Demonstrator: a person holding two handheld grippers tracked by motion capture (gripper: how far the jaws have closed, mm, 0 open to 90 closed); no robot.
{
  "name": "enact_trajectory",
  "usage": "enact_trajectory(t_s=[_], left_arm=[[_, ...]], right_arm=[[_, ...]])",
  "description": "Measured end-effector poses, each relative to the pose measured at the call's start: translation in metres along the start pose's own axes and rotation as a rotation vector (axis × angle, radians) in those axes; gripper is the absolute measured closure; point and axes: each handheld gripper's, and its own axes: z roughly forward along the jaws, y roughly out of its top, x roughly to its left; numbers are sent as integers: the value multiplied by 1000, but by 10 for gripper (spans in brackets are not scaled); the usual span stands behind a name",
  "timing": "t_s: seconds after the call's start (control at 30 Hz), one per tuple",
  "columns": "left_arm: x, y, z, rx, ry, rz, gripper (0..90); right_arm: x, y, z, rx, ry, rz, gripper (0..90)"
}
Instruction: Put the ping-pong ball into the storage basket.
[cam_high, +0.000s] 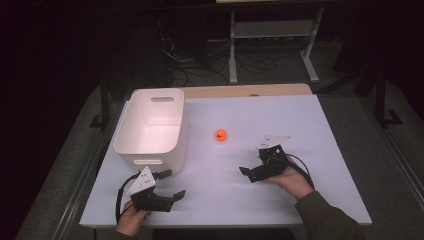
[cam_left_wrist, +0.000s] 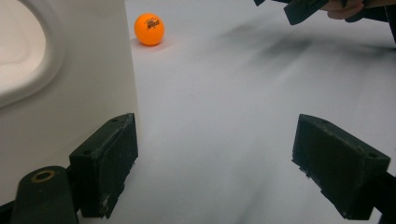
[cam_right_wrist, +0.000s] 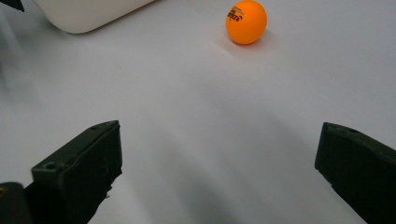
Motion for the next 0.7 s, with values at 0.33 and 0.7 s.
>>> enact_trajectory(t_s=[0.33,0.7], left_arm=[[0,0,0,2,-1,2,141],[0,0,0,-1,0,4,141]], right_arm=[[1,4,7,4,3,-8,3],[2,11,12,1,6,-15,3]])
